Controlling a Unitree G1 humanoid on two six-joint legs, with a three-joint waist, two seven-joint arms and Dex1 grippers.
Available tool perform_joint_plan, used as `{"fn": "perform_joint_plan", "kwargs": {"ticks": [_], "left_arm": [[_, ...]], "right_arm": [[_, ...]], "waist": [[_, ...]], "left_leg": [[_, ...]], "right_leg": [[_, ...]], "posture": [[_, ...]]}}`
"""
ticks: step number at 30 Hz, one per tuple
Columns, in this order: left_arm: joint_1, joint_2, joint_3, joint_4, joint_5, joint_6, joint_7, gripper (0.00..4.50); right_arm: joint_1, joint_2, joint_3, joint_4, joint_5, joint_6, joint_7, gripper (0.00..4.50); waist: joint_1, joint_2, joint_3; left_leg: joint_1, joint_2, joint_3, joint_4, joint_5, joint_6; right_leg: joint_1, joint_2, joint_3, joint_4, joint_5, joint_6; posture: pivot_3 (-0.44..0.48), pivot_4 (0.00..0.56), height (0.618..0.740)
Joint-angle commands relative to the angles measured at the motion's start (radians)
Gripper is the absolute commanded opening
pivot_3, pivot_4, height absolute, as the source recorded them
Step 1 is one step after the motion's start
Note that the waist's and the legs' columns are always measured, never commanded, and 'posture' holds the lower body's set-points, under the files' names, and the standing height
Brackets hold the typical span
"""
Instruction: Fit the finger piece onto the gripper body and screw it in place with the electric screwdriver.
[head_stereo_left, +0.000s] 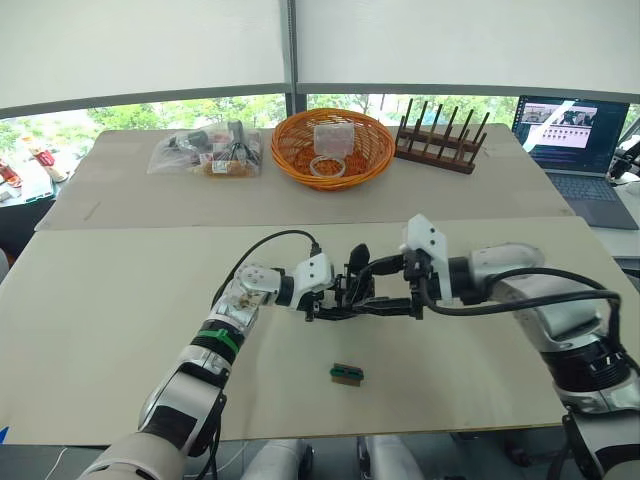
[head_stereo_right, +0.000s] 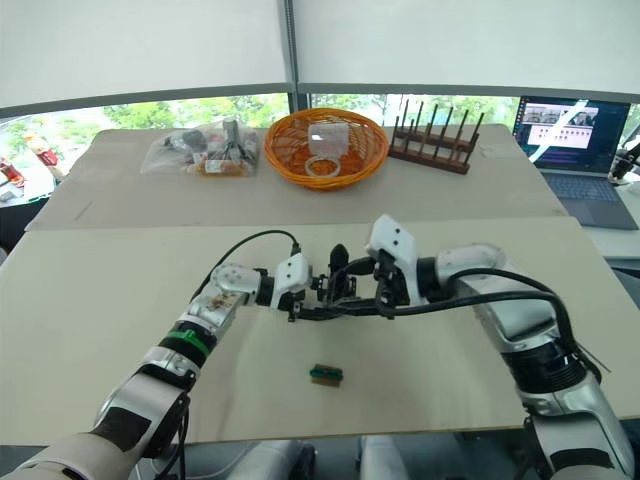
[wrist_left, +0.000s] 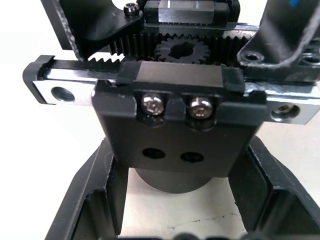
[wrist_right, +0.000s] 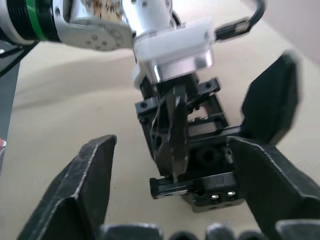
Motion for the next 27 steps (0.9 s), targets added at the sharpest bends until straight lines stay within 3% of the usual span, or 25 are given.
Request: {"fn": "perform_joint_plan", "kwargs": {"ticks": [1,5,7,9,10,12,18,22,27], "left_arm": [[-0.027,-0.016,0.011,0.02,-0.001,-0.037,0.015,2.28],[-0.033,-0.026,0.015,0.051,0.009,-0.023,0.047,2.28],[-0.025,-0.017,0.021,0.036,-0.003,0.001,0.035,3.31],[-0.007,0.008,0.028,0.002,-0.009,0.015,0.028,3.98],[0.001,0.021,0.031,-0.012,-0.011,0.018,0.027,4.5],[0.021,0.061,0.044,-0.037,-0.014,0.014,0.026,4.5],[0.121,0.211,0.119,-0.359,-0.138,0.174,-0.054,4.5],[0.178,0.359,0.168,-0.672,-0.281,0.402,-0.134,4.5],[0.158,0.511,0.24,-0.997,-0.551,0.707,-0.191,4.5]], "right_arm": [[-0.015,-0.067,-0.121,-0.101,0.103,0.047,0.043,3.78],[0.038,-0.195,-0.212,-0.138,0.133,0.056,0.085,3.78],[0.074,-0.268,-0.252,-0.133,0.133,0.081,0.088,3.78],[0.116,-0.359,-0.279,-0.104,0.124,0.145,0.084,3.78],[0.136,-0.398,-0.285,-0.086,0.114,0.158,0.087,4.03],[0.189,-0.48,-0.28,-0.004,0.041,0.107,0.096,4.48],[0.154,-0.589,-0.125,0.387,-0.245,-0.128,0.084,4.48],[0.026,-0.528,-0.012,0.609,-0.37,-0.197,0.115,4.48],[-0.097,-0.443,0.079,0.831,-0.498,-0.266,0.125,4.48]], "waist": [[0.003,0.0,0.0],[0.018,0.0,0.001],[0.023,-0.001,0.001],[0.024,-0.001,0.002],[0.023,-0.001,0.002],[0.021,-0.001,0.002],[0.014,0.002,0.005],[0.004,0.005,0.011],[-0.007,0.01,0.019]], "left_leg": [[0.0,0.0,0.0,0.0,-0.001,0.002],[0.0,0.0,0.0,0.001,-0.006,0.009],[0.0,0.0,0.0,0.001,-0.006,0.01],[0.0,0.0,0.0,0.002,-0.006,0.009],[0.0,0.001,0.0,0.001,-0.006,0.009],[0.0,0.001,0.0,0.001,-0.005,0.009],[0.0,0.001,0.002,0.001,-0.005,0.008],[0.0,0.001,0.002,0.001,-0.003,0.004],[0.0,0.001,0.002,0.001,0.0,0.0]], "right_leg": [[0.001,0.0,0.0,-0.001,0.0,0.0],[0.001,-0.001,-0.001,-0.001,0.0,0.001],[0.002,-0.001,-0.001,-0.001,0.0,0.001],[0.001,-0.001,-0.001,-0.001,0.0,0.001],[0.001,-0.001,-0.001,-0.001,0.0,0.001],[0.001,-0.001,0.0,0.0,0.0,0.0],[0.0,-0.001,0.0,0.0,0.0,0.0],[0.0,-0.001,0.0,0.0,0.001,0.0],[0.0,-0.001,0.0,0.0,0.001,0.0]], "posture": [[0.0,0.15,0.74],[0.0,0.15,0.74],[0.0,0.15,0.74],[0.0,0.15,0.74],[0.0,0.15,0.74],[0.0,0.15,0.74],[0.0,0.15,0.74],[0.0,0.15,0.74],[0.0,0.15,0.74]]}}
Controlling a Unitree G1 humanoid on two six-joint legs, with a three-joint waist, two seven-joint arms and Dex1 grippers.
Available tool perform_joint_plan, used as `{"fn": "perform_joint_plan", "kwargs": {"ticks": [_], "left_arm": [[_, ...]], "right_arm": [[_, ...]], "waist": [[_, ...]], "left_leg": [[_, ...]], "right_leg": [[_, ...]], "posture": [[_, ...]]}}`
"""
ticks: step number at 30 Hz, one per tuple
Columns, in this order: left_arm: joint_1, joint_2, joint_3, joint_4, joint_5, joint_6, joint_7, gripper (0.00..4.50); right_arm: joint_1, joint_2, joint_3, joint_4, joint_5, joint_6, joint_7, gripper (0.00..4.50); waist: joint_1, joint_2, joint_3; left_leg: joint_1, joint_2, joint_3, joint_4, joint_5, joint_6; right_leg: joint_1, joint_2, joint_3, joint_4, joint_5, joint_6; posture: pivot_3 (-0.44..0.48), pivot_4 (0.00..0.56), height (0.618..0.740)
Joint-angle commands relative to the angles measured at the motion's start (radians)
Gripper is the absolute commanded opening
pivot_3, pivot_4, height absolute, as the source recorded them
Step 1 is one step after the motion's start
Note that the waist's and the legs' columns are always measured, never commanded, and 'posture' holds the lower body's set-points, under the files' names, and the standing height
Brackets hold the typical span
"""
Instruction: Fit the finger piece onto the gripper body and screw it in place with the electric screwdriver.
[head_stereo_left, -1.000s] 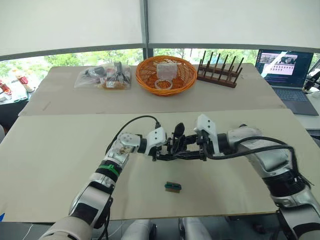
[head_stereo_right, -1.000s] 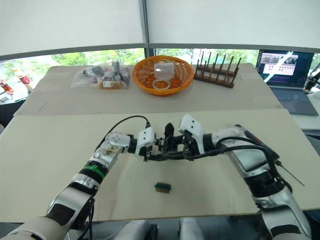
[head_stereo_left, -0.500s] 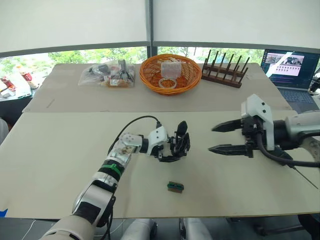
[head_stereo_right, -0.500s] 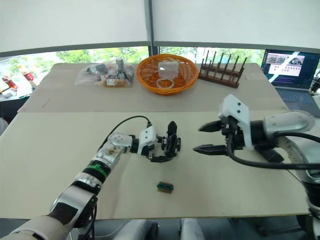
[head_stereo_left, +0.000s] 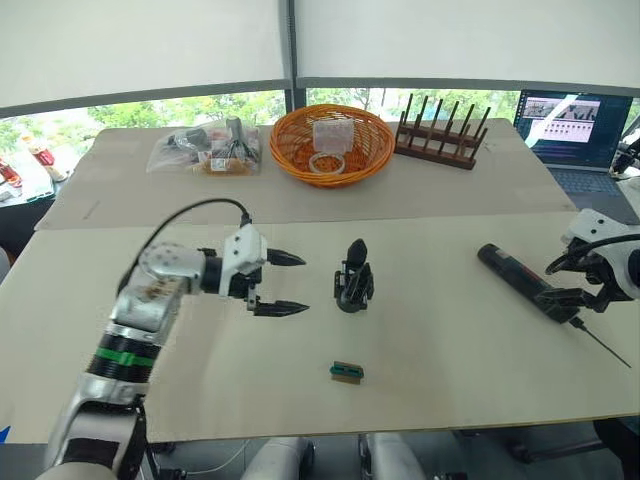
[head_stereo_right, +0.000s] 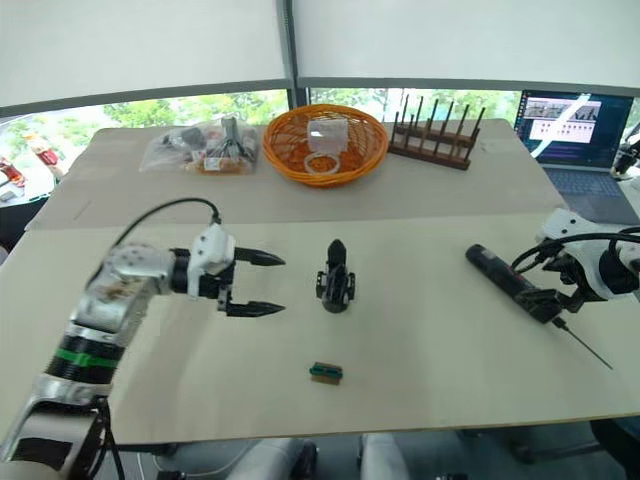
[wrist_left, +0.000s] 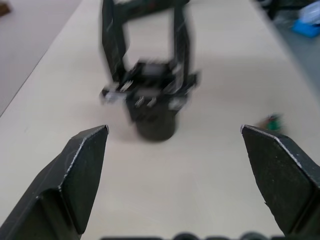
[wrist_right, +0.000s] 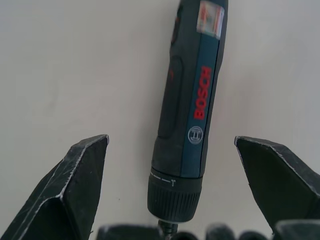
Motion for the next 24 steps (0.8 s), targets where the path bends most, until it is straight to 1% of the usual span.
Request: {"fn": "perform_joint_plan", "kwargs": {"ticks": [1,2,4,7,10,13,15,17,19,21,24], "left_arm": [[-0.047,0.078,0.07,-0.219,-0.218,0.192,-0.036,4.5],[-0.069,0.094,0.087,-0.254,-0.273,0.239,-0.031,4.5],[-0.111,0.103,0.108,-0.291,-0.345,0.299,-0.006,4.5],[-0.161,0.097,0.119,-0.311,-0.399,0.336,0.031,4.5],[-0.176,0.097,0.1,-0.324,-0.383,0.313,0.042,4.5],[-0.157,0.097,0.062,-0.324,-0.318,0.253,0.043,4.5],[-0.149,0.103,0.056,-0.325,-0.319,0.244,0.03,4.5],[-0.148,0.109,0.054,-0.324,-0.325,0.241,0.019,4.5],[-0.15,0.114,0.05,-0.32,-0.327,0.235,0.006,4.5],[-0.153,0.113,0.043,-0.315,-0.321,0.225,-0.002,4.5],[-0.157,0.104,0.023,-0.302,-0.305,0.204,-0.013,4.5]], "right_arm": [[-0.086,0.037,0.028,0.139,-0.087,-0.063,0.007,4.48],[-0.111,0.055,0.038,0.181,-0.103,-0.078,0.012,4.48],[-0.15,0.084,0.051,0.249,-0.127,-0.097,0.029,4.48],[-0.192,0.122,0.073,0.342,-0.165,-0.122,0.05,4.48],[-0.216,0.143,0.085,0.421,-0.205,-0.2,0.049,3.69],[-0.233,0.144,0.078,0.46,-0.229,-0.304,0.049,2.64],[-0.233,0.131,0.048,0.404,-0.191,-0.332,0.126,1.97],[-0.177,0.096,0.001,0.232,-0.091,-0.313,0.278,1.92],[-0.084,0.05,-0.026,0.068,-0.027,-0.317,0.381,1.92],[0.005,0.02,-0.044,-0.036,-0.014,-0.337,0.389,1.92],[0.11,0.017,-0.047,-0.131,-0.046,-0.364,0.314,1.92]], "waist": [[-0.002,0.001,0.002],[-0.003,0.002,0.003],[-0.002,0.002,0.004],[-0.001,0.002,0.004],[-0.001,0.002,0.004],[-0.002,0.002,0.004],[-0.002,0.002,0.004],[-0.003,0.004,0.005],[-0.003,0.006,0.006],[-0.001,0.006,0.006],[0.005,0.006,0.006]], "left_leg": [[0.0,0.0,0.0,0.0,0.001,-0.002],[0.0,0.0,0.0,0.0,0.001,-0.002],[0.0,0.0,0.0,0.0,0.002,-0.003],[0.001,0.0,0.0,0.0,0.002,-0.004],[0.002,0.0,0.0,0.0,0.003,-0.004],[0.002,0.0,0.0,0.0,0.003,-0.005],[0.002,0.0,0.0,0.0,0.003,-0.005],[0.002,0.0,0.0,-0.001,0.003,-0.006],[0.001,0.001,0.0,-0.001,0.004,-0.006],[0.001,0.001,0.0,-0.002,0.003,-0.005],[0.002,0.001,0.0,0.0,0.003,-0.005]], "right_leg": [[0.0,0.0,0.0,0.0,0.0,0.0],[0.0,0.0,0.0,0.001,0.0,0.0],[0.0,0.001,-0.001,0.001,0.0,0.0],[0.001,0.002,-0.001,0.001,0.0,0.0],[0.001,0.003,-0.001,0.001,0.0,0.0],[0.001,0.003,0.0,0.001,0.0,-0.001],[0.001,0.003,0.0,0.001,0.0,-0.001],[0.0,0.004,0.0,0.001,0.0,-0.001],[-0.001,0.004,0.0,0.002,0.0,-0.001],[-0.001,0.004,0.0,0.002,0.0,-0.001],[0.001,0.004,0.0,0.002,0.0,-0.001]], "posture": [[0.0,0.15,0.74],[0.0,0.15,0.74],[0.0,0.15,0.74],[0.0,0.15,0.74],[0.0,0.15,0.74],[0.0,0.15,0.74],[0.0,0.15,0.74],[0.0,0.15,0.74],[0.0,0.15,0.74],[0.0,0.15,0.74],[0.0,0.15,0.74]]}}
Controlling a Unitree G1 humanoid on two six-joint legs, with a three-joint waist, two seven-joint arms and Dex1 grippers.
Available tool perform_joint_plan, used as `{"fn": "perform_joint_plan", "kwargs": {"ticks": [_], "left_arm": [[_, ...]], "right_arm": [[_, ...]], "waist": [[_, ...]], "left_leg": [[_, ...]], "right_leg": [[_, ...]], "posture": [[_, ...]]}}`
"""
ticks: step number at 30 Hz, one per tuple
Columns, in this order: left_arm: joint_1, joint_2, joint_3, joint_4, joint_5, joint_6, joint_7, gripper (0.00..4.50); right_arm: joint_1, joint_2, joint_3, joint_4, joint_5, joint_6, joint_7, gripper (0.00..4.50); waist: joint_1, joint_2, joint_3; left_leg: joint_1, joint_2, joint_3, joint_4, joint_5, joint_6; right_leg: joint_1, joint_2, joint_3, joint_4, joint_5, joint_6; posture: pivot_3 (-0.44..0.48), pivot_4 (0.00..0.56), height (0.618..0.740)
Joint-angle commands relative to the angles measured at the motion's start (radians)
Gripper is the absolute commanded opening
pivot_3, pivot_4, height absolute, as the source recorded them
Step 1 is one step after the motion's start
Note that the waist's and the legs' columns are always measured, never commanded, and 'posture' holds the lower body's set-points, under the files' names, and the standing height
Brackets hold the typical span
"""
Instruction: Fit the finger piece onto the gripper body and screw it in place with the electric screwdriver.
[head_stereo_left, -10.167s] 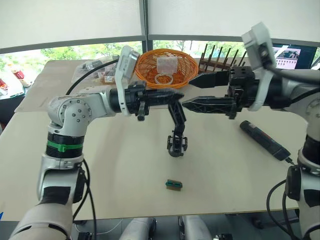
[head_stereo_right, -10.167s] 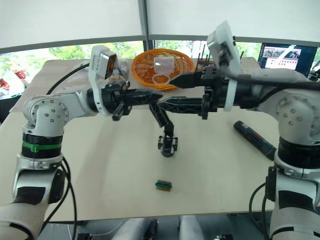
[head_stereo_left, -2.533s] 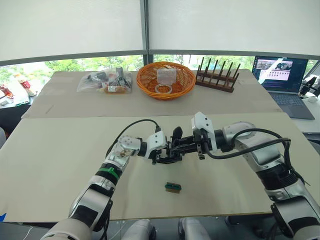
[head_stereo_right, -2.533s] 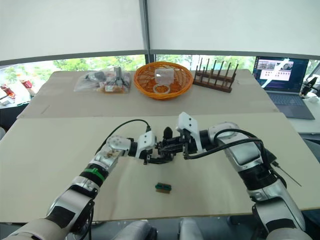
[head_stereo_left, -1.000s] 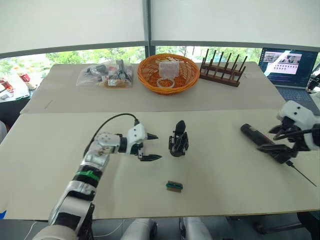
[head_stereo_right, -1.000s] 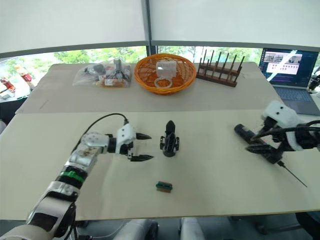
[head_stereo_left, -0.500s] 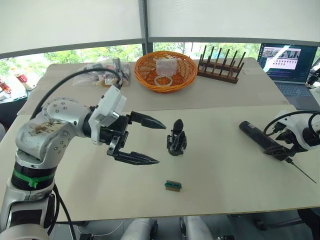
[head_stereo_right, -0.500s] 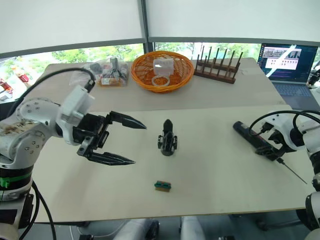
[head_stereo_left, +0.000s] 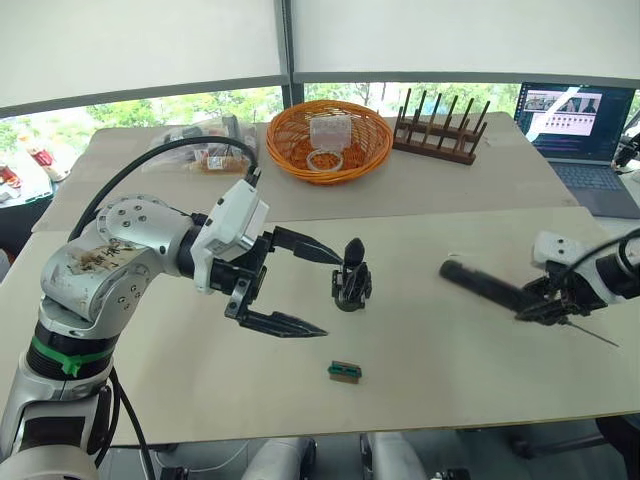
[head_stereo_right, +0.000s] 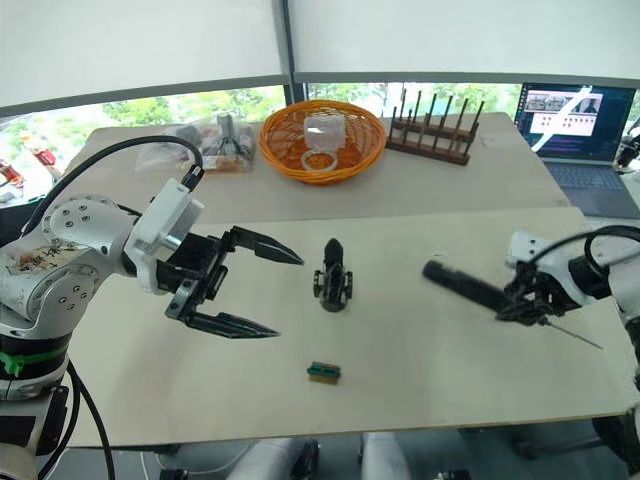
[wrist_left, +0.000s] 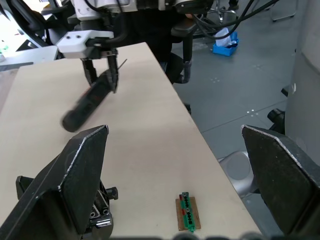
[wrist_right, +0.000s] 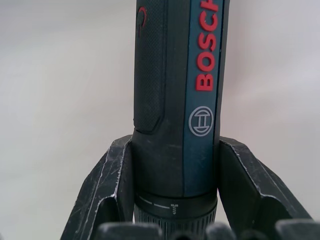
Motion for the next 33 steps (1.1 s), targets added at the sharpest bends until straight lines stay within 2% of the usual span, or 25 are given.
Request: {"fn": "perform_joint_plan", "kwargs": {"ticks": [1,2,4,8,9,13,18,22,30,33], "left_arm": [[-0.016,0.001,-0.01,0.002,0.011,-0.031,-0.018,4.5],[-0.018,0.0,-0.014,0.005,0.015,-0.035,-0.022,4.5],[-0.02,-0.001,-0.02,0.017,0.025,-0.05,-0.032,4.5],[-0.012,0.006,-0.028,0.036,0.046,-0.078,-0.045,4.5],[-0.01,0.008,-0.027,0.032,0.043,-0.076,-0.049,4.5],[-0.004,0.009,-0.027,0.026,0.039,-0.077,-0.055,4.5],[0.0,0.005,-0.029,0.02,0.042,-0.08,-0.054,4.5],[-0.003,0.007,-0.029,0.018,0.042,-0.08,-0.055,4.5],[-0.009,0.001,-0.033,0.019,0.045,-0.081,-0.052,4.5],[-0.005,0.003,-0.041,0.025,0.048,-0.079,-0.058,4.5]], "right_arm": [[0.055,-0.014,-0.034,-0.089,-0.023,-0.046,-0.059,1.92],[0.054,-0.007,-0.032,-0.092,-0.039,-0.043,-0.081,1.92],[0.044,-0.007,-0.023,-0.101,-0.056,-0.002,-0.083,2.96],[0.015,-0.019,-0.007,-0.152,-0.087,0.074,-0.072,4.28],[0.011,-0.024,0.0,-0.177,-0.079,0.121,-0.044,4.48],[-0.004,-0.018,0.046,-0.232,-0.084,0.272,0.031,4.48],[-0.039,0.023,0.127,-0.181,-0.147,0.334,0.035,4.48],[-0.077,0.059,0.171,-0.094,-0.205,0.278,-0.007,4.48],[-0.06,0.051,0.146,-0.107,-0.201,0.178,0.001,1.97],[-0.028,0.008,0.067,-0.17,-0.146,0.112,0.001,1.97]], "waist": [[0.0,0.0,0.0],[-0.001,0.0,0.0],[-0.002,0.0,0.0],[-0.006,0.0,0.0],[-0.005,0.0,0.0],[-0.002,0.0,0.0],[-0.001,0.0,0.0],[-0.005,0.0,0.0],[-0.001,-0.004,-0.001],[0.0,-0.003,0.0]], "left_leg": [[0.0,0.0,0.0,0.001,0.0,0.0],[0.0,-0.001,0.0,0.001,0.0,0.0],[0.0,-0.002,0.001,0.001,0.0,0.0],[0.002,0.0,0.002,0.0,0.001,-0.001],[0.001,0.001,0.002,-0.001,0.001,-0.001],[0.001,0.001,0.002,0.0,0.001,0.0],[0.001,0.0,0.002,0.001,0.0,0.001],[0.002,0.001,0.002,0.001,0.0,0.0],[0.002,0.0,0.002,0.001,0.0,0.0],[0.002,0.0,0.002,0.001,0.0,0.0]], "right_leg": [[0.001,0.0,0.0,0.0,0.0,0.0],[0.001,0.0,0.0,0.0,0.001,0.001],[0.0,-0.001,0.001,0.001,0.001,0.001],[-0.001,0.0,0.001,0.002,0.001,0.0],[-0.001,0.0,0.001,0.002,0.0,0.0],[0.0,0.0,0.001,0.001,0.0,-0.001],[0.0,-0.001,0.0,0.001,0.0,0.0],[0.0,0.0,0.001,0.002,0.0,-0.001],[0.002,0.0,0.0,0.001,0.0,0.0],[0.001,0.0,0.0,0.002,0.0,0.0]], "posture": [[0.0,0.15,0.74],[0.0,0.15,0.74],[0.0,0.15,0.74],[0.0,0.15,0.74],[0.0,0.15,0.74],[0.0,0.15,0.74],[0.0,0.15,0.74],[0.0,0.15,0.74],[0.0,0.15,0.74],[0.0,0.15,0.74]]}}
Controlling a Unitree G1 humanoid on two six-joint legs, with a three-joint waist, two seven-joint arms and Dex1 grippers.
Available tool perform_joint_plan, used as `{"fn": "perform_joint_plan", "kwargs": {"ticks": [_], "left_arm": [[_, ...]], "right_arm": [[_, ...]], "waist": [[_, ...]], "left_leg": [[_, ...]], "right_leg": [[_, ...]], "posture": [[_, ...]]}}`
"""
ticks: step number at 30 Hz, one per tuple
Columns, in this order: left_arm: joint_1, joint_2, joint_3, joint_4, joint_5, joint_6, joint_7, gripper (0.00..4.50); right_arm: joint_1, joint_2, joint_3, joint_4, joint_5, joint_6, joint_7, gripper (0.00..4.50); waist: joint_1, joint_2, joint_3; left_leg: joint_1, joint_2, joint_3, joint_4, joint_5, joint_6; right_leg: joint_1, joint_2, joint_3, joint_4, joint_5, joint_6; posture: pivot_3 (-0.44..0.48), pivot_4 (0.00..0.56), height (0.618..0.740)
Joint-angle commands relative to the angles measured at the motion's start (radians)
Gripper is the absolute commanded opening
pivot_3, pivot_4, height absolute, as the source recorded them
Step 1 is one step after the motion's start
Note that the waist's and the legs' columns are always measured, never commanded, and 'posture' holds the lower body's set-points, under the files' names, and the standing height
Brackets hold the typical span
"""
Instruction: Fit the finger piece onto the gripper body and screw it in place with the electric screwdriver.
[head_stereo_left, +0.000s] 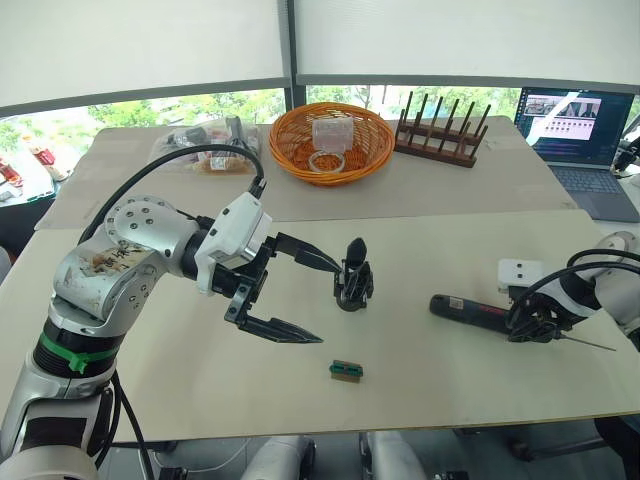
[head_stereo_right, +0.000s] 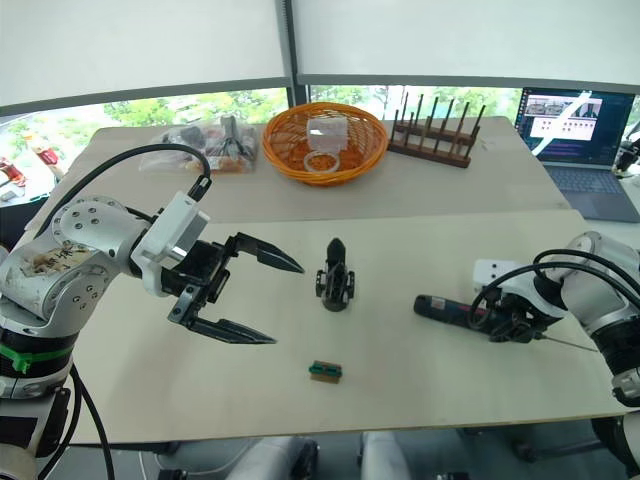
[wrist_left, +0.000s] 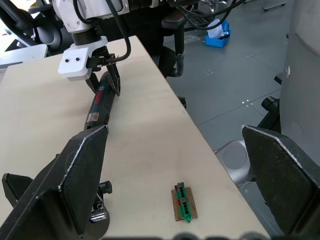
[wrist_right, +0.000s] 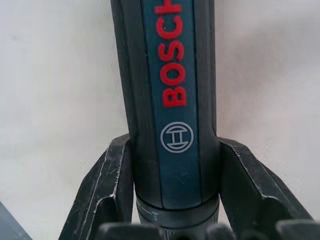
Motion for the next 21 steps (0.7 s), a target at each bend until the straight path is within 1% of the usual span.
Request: {"fn": "perform_joint_plan", "kwargs": {"ticks": [1,3,5,6,8,9,11,13,15,17,21], "left_arm": [[-0.005,0.008,-0.003,-0.008,0.004,-0.013,-0.012,4.5],[0.005,0.015,-0.008,-0.003,0.004,-0.006,-0.021,4.5],[0.026,0.024,-0.014,0.006,0.007,-0.002,-0.032,4.5],[0.046,0.03,-0.02,0.011,0.02,-0.012,-0.037,4.5],[0.089,0.046,-0.039,0.015,0.057,-0.043,-0.05,4.5],[0.113,0.053,-0.049,0.017,0.078,-0.066,-0.057,4.5],[0.151,0.059,-0.062,0.02,0.105,-0.088,-0.058,4.5],[0.189,0.064,-0.073,0.014,0.129,-0.119,-0.066,4.5],[0.226,0.065,-0.077,0.008,0.15,-0.15,-0.069,4.5],[0.267,0.049,-0.082,0.015,0.184,-0.206,-0.057,4.5],[0.314,0.026,-0.093,0.049,0.221,-0.264,-0.05,4.5]], "right_arm": [[0.04,-0.051,-0.121,-0.093,0.075,-0.044,-0.013,1.97],[0.091,-0.065,-0.22,-0.164,0.129,-0.035,-0.056,1.97],[0.19,-0.058,-0.394,-0.277,0.212,0.006,-0.11,1.97],[0.252,-0.031,-0.505,-0.356,0.257,0.053,-0.143,1.97],[0.361,0.057,-0.705,-0.524,0.36,0.154,-0.203,1.97],[0.399,0.127,-0.797,-0.616,0.419,0.212,-0.257,1.97],[0.426,0.268,-0.929,-0.76,0.524,0.321,-0.389,1.97],[0.424,0.395,-1.033,-0.874,0.671,0.451,-0.507,1.97],[0.42,0.478,-1.087,-0.961,0.811,0.53,-0.592,1.97],[0.426,0.544,-1.083,-1.041,0.942,0.562,-0.671,1.97],[0.479,0.599,-0.946,-1.164,1.111,0.55,-0.733,1.97]], "waist": [[0.001,0.0,0.0],[-0.001,0.0,0.0],[0.0,0.001,0.0],[0.0,0.001,0.0],[0.001,0.001,0.0],[0.0,0.001,0.0],[0.0,0.001,0.0],[0.002,0.001,0.0],[0.005,0.001,0.0],[0.008,0.001,0.0],[0.006,0.001,0.0]], "left_leg": [[0.0,0.0,0.0,0.0,0.0,0.0],[0.0,0.0,0.0,0.0,0.0,0.0],[-0.001,0.0,0.0,0.0,0.0,0.0],[-0.001,0.0,0.0,0.0,0.0,0.0],[-0.001,0.001,0.0,-0.002,0.0,0.0],[0.0,0.001,0.0,-0.002,0.0,0.0],[0.0,0.002,0.0,-0.002,0.0,0.0],[0.001,0.001,0.0,-0.001,0.0,0.001],[0.001,0.001,0.0,-0.001,-0.004,0.007],[0.001,0.001,0.0,-0.002,-0.004,0.007],[0.002,0.001,0.0,-0.002,-0.004,0.007]], "right_leg": [[0.0,0.0,0.0,0.0,0.0,0.0],[-0.001,0.0,0.001,0.001,0.0,0.0],[-0.001,0.0,0.001,0.001,0.0,0.0],[-0.001,0.0,0.001,0.001,0.0,0.0],[-0.001,0.0,0.002,0.001,0.0,0.0],[-0.001,0.001,0.002,0.001,0.0,0.0],[-0.001,0.001,0.003,0.001,0.0,-0.001],[0.0,0.0,0.006,0.002,0.0,-0.001],[0.0,0.0,0.007,0.002,0.0,-0.001],[0.001,0.0,0.007,0.001,0.0,-0.001],[0.001,0.0,0.006,0.001,0.0,-0.001]], "posture": [[0.0,0.15,0.74],[0.0,0.15,0.74],[0.0,0.15,0.74],[0.0,0.15,0.74],[0.0,0.15,0.74],[0.0,0.15,0.74],[0.0,0.15,0.74],[0.0,0.15,0.74],[0.0,0.15,0.74],[0.0,0.15,0.74],[0.0,0.15,0.74]]}}
